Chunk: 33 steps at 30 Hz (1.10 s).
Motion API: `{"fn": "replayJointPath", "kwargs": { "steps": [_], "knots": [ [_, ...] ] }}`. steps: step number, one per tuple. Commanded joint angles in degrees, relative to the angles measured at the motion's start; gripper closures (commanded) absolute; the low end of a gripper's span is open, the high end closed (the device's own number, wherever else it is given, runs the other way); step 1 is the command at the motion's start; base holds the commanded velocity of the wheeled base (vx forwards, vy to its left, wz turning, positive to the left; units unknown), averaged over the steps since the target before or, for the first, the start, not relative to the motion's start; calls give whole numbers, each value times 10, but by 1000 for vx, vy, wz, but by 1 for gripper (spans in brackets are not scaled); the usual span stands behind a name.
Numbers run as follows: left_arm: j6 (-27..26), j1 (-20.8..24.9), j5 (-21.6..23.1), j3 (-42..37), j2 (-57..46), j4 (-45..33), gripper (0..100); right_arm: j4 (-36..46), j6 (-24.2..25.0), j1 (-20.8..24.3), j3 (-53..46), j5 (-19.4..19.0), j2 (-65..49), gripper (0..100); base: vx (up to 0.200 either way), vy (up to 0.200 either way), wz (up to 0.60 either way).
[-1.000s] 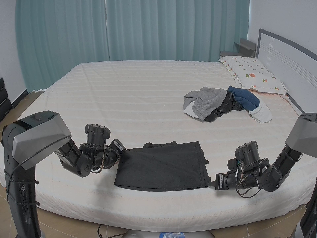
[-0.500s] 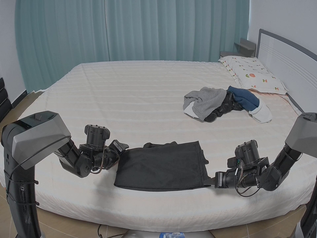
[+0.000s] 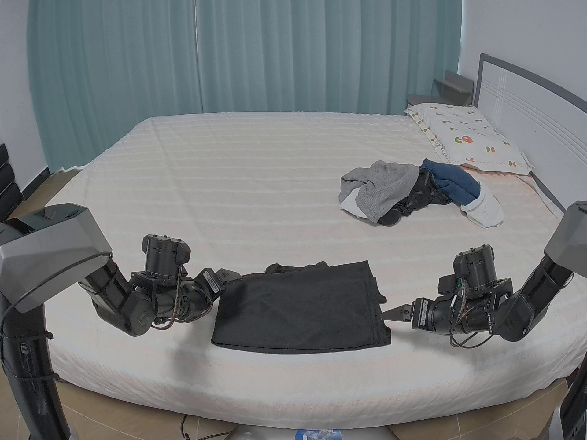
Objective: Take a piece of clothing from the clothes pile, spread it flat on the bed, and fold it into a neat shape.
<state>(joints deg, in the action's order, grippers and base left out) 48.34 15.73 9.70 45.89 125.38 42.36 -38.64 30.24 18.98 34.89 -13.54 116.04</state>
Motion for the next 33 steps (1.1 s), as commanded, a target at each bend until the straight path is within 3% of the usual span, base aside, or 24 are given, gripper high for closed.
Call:
{"fn": "replayJointPath", "kwargs": {
  "steps": [1,7,15,26,33],
  "knots": [
    [-25,3,9,-22,-4,1,0,0,-1,0,1,0,-2,0,0,0,0],
    [-35,4,39,-33,-7,0,0,0,-1,2,0,0,-3,0,0,0,0],
    [-127,-2,57,-41,3,1,0,0,-2,4,1,-1,0,0,0,0,0],
    [-120,-1,83,-52,19,98,0,0,-4,6,1,-2,1,0,0,0,0],
    [-113,10,82,-49,29,103,0,0,-5,6,1,-2,0,0,0,0,0]
  ]
}}
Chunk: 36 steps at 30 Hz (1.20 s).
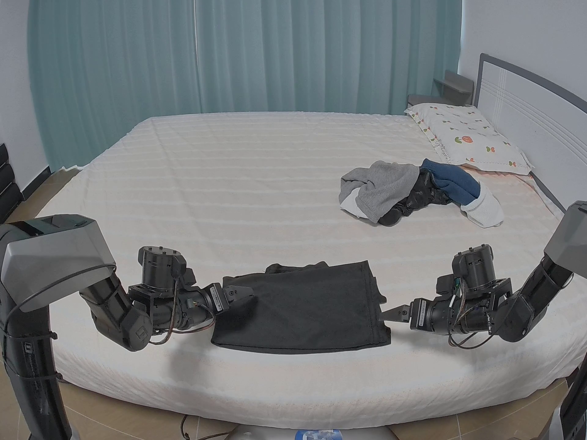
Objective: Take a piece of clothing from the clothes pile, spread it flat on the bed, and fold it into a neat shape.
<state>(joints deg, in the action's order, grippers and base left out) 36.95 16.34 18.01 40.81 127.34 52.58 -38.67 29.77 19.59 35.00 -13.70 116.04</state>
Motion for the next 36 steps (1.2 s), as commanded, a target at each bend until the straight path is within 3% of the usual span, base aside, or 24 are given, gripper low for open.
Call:
{"fn": "replayJointPath", "kwargs": {
  "steps": [1,3,4,16,36],
  "knots": [
    [1,4,-2,1,10,1,0,0,0,0,0,0,0,0,0,0,0],
    [1,4,-3,1,10,1,0,0,-1,0,0,0,0,0,0,0,0],
    [1,4,-4,0,10,1,100,0,-1,0,0,0,0,0,0,0,0],
    [43,-4,-10,-19,-15,0,100,0,-2,0,-1,0,-2,0,0,0,0],
    [45,-3,-14,-37,-34,-6,100,0,-2,4,-4,3,-1,0,0,10,0]
  ]
}}
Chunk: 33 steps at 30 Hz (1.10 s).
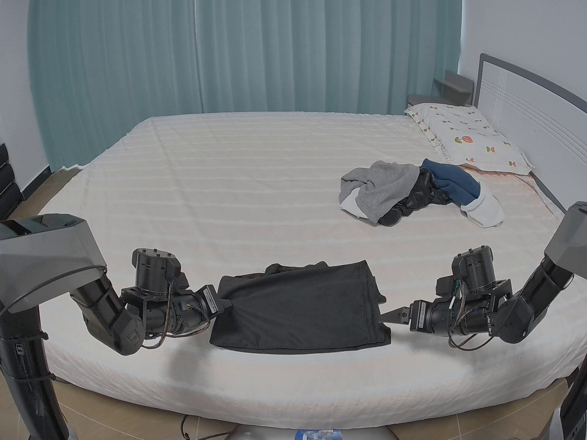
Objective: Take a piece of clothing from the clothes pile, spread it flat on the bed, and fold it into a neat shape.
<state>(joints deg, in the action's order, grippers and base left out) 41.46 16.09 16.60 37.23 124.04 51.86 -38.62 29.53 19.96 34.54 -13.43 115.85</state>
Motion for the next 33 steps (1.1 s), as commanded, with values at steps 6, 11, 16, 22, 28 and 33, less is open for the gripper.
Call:
{"fn": "replayJointPath", "kwargs": {
  "steps": [6,11,16,22,28,33],
  "knots": [
    [0,-1,0,-3,-2,1,100,-1,1,1,4,0,3,0,0,200,0],
    [1,-1,-1,-3,-9,-1,100,-1,4,1,5,-1,6,0,0,200,0],
    [0,3,-13,-11,-10,-3,100,-7,5,1,4,-1,6,0,0,200,0],
    [1,3,-21,-11,-12,-3,100,-27,6,1,-1,0,9,0,0,200,0],
    [0,1,-21,-11,-11,-3,100,-27,6,1,-1,0,9,0,0,200,0],
    [0,1,-22,-11,-10,-3,100,-27,6,1,-2,1,7,0,0,200,0]
  ]
}}
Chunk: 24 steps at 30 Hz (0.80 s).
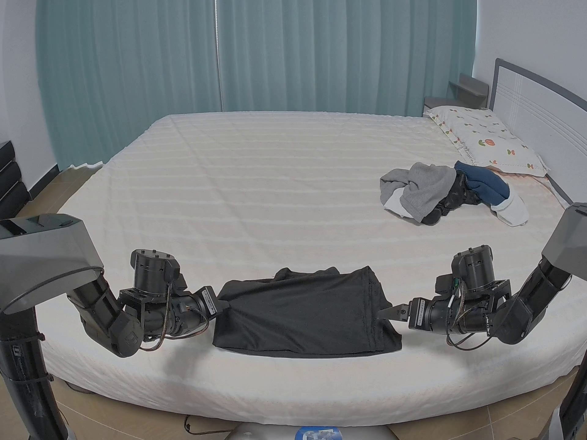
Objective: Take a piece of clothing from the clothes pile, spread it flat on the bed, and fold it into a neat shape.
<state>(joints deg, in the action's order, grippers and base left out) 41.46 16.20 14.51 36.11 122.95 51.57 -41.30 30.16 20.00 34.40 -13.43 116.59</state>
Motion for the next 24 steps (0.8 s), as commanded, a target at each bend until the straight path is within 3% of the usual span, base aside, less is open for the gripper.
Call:
{"fn": "replayJointPath", "kwargs": {
  "steps": [1,24],
  "knots": [
    [0,0,-1,0,1,0,100,0,0,0,0,0,0,0,0,200,0],
    [-1,5,-4,0,-3,-18,100,-1,-2,0,-1,1,0,0,0,200,0]
  ]
}}
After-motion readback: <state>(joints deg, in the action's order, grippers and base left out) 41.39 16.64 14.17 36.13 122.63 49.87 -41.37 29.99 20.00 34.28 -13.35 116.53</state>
